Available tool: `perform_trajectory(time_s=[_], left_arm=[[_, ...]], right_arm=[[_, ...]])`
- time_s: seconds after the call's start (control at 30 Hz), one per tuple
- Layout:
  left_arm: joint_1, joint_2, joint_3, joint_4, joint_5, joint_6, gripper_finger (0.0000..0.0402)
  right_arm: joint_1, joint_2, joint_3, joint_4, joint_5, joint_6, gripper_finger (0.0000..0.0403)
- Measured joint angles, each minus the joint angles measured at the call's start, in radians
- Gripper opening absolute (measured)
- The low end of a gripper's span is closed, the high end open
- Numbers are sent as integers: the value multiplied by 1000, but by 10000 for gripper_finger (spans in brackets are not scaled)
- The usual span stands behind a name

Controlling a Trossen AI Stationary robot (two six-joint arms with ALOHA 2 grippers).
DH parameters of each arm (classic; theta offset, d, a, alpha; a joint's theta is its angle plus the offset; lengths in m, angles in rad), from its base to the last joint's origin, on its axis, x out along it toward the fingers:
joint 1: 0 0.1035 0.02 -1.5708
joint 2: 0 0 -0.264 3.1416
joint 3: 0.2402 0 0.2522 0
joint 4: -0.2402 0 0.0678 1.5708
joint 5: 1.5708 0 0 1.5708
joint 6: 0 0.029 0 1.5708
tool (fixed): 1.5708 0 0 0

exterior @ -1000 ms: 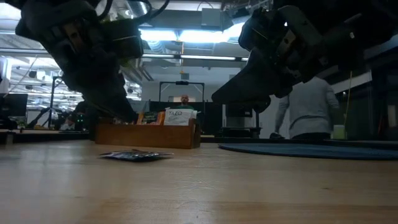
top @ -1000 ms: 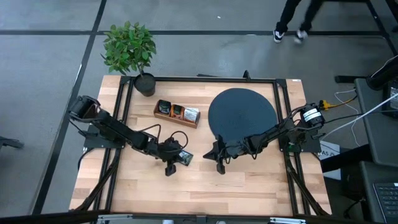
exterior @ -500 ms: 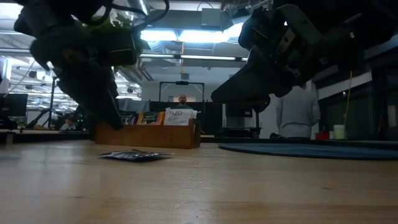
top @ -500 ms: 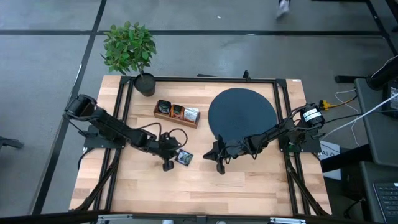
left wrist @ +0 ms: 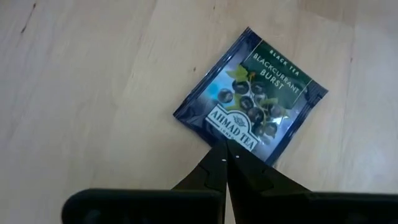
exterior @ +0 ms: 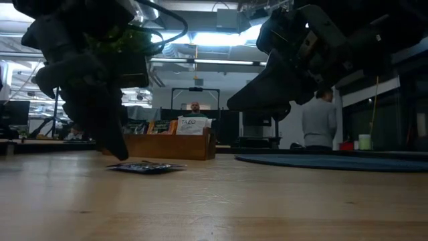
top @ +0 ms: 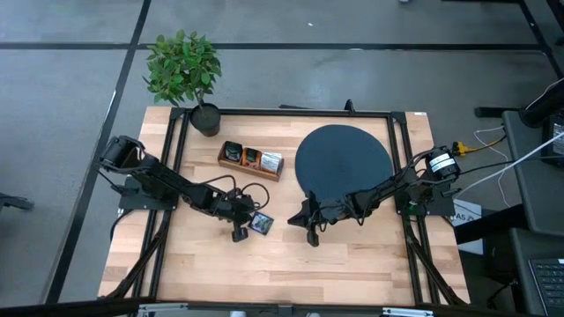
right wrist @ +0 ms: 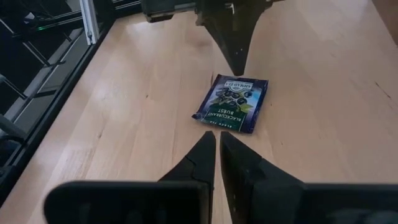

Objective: Pick & Place Tea
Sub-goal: Put the dark blue tea bag into the left section of the wooden organizer

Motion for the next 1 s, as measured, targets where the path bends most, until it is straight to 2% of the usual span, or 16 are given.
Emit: perform_trajectory(time_s=[1.0], left_arm=[[2, 24, -1, 26, -35, 14, 2]], right_arm=[[0, 0, 0, -1, 1, 0, 28]])
